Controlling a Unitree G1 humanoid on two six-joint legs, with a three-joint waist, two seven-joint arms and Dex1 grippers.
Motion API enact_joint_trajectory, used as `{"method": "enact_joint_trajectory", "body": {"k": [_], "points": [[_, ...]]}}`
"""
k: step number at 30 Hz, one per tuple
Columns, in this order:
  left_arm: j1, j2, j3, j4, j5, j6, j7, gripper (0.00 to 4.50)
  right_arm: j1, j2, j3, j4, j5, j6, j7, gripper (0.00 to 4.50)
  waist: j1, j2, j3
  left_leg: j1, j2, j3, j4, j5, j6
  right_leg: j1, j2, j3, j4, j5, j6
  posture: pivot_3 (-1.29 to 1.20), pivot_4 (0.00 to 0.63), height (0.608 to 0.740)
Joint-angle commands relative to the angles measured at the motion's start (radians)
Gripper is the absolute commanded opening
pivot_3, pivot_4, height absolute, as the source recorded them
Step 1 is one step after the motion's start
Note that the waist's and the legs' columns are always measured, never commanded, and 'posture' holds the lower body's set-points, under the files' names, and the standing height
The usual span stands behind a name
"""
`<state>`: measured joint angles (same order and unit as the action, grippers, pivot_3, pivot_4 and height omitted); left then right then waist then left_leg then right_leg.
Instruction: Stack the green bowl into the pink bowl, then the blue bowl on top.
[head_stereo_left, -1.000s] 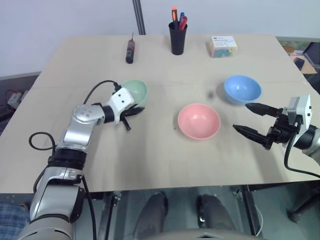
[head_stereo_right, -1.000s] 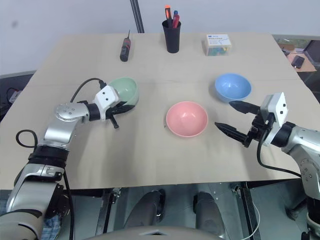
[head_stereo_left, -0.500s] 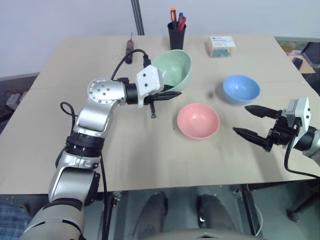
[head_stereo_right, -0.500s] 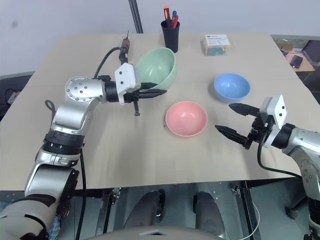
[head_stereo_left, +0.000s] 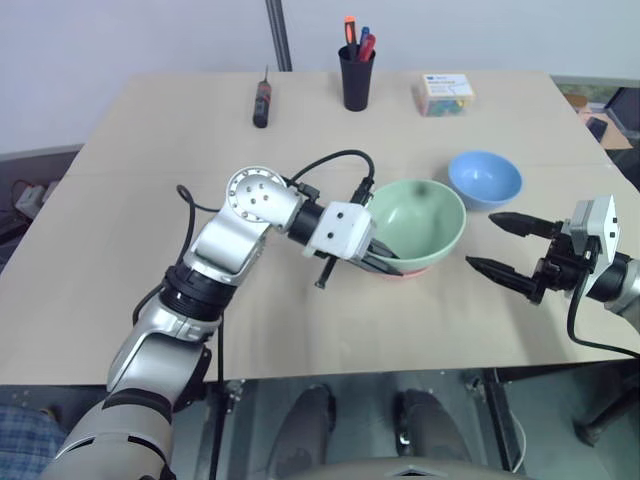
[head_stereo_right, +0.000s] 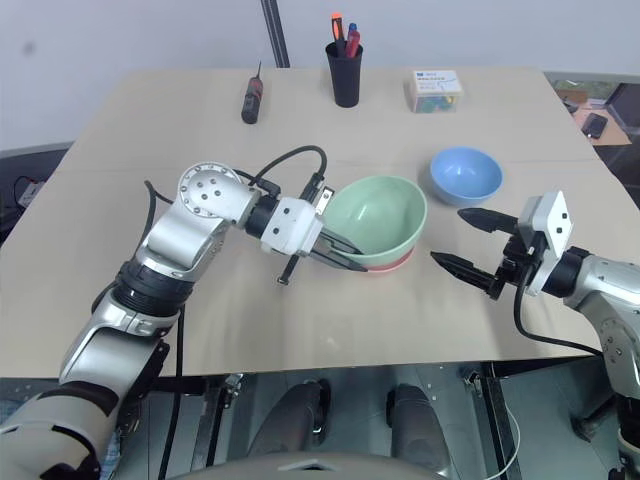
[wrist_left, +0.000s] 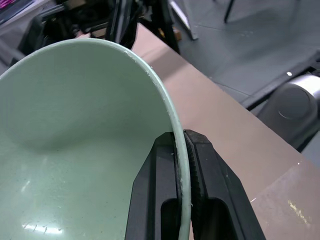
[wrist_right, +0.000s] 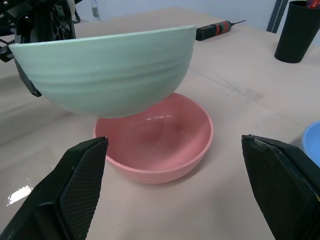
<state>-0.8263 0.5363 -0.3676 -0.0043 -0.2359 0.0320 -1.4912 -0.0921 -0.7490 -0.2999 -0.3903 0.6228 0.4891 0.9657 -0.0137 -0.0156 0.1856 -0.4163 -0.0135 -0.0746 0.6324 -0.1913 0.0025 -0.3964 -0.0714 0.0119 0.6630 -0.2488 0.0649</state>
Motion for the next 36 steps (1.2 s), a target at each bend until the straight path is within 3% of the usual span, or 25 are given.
{"method": "enact_joint_trajectory", "body": {"k": [1,9,13,16,21,30,36], "points": [[-0.031,-0.017,-0.003,0.017,0.009,-0.031,-0.007,0.04,0.009,-0.01,-0.028,-0.033,0.008,-0.025,-0.009,4.5,0.0,0.0,0.0,0.0,0.0,0.0,0.0,0.0,0.0,0.0,0.0,0.0,0.0,0.0,0.0,0.0,0.15,0.74],[-0.037,-0.03,0.01,0.078,0.061,-0.061,0.026,0.04,0.027,-0.008,-0.026,-0.037,0.011,-0.039,-0.021,4.5,0.0,0.0,0.0,0.0,0.0,0.0,0.0,0.0,0.0,0.0,0.0,0.0,0.0,0.0,0.0,0.0,0.15,0.74],[-0.041,-0.038,0.019,0.076,0.058,-0.079,0.033,1.4,0.023,-0.008,-0.024,-0.032,0.01,-0.042,-0.022,4.5,0.001,0.0,0.0,0.0,0.0,0.0,0.0,0.0,0.0,0.0,0.0,0.0,0.0,0.0,0.0,0.0,0.15,0.74],[-0.04,-0.049,0.03,0.08,0.048,-0.085,0.045,2.66,0.022,-0.009,-0.021,-0.029,0.007,-0.044,-0.024,4.5,0.001,0.0,0.0,0.0,0.0,0.0,0.0,0.0,0.0,0.0,0.0,0.0,0.0,0.0,0.0,0.0,0.15,0.74],[-0.03,-0.054,0.108,0.097,-0.075,-0.011,0.026,4.42,0.01,-0.017,-0.011,-0.013,-0.005,-0.048,-0.025,4.5,-0.001,0.0,0.0,0.0,0.0,0.0,0.0,0.0,0.0,0.0,0.0,0.0,0.0,0.0,0.0,0.0,0.15,0.74],[0.16,-0.035,0.361,0.052,-0.326,0.18,0.145,4.42,-0.131,-0.065,0.068,0.108,-0.117,-0.061,-0.03,4.5,-0.006,0.001,0.0,0.001,0.001,0.0,0.0,0.0,0.0,0.0,0.0,0.0,0.0,0.0,0.0,0.0,0.15,0.74],[0.28,0.035,0.466,-0.002,-0.333,0.235,0.257,4.42,-0.317,-0.067,0.185,0.318,-0.275,-0.17,-0.022,4.5,-0.003,0.001,0.0,0.001,0.0,0.0,0.001,0.0,0.0,0.0,0.0,0.0,0.0,0.0,0.001,0.0,0.15,0.74]]}}
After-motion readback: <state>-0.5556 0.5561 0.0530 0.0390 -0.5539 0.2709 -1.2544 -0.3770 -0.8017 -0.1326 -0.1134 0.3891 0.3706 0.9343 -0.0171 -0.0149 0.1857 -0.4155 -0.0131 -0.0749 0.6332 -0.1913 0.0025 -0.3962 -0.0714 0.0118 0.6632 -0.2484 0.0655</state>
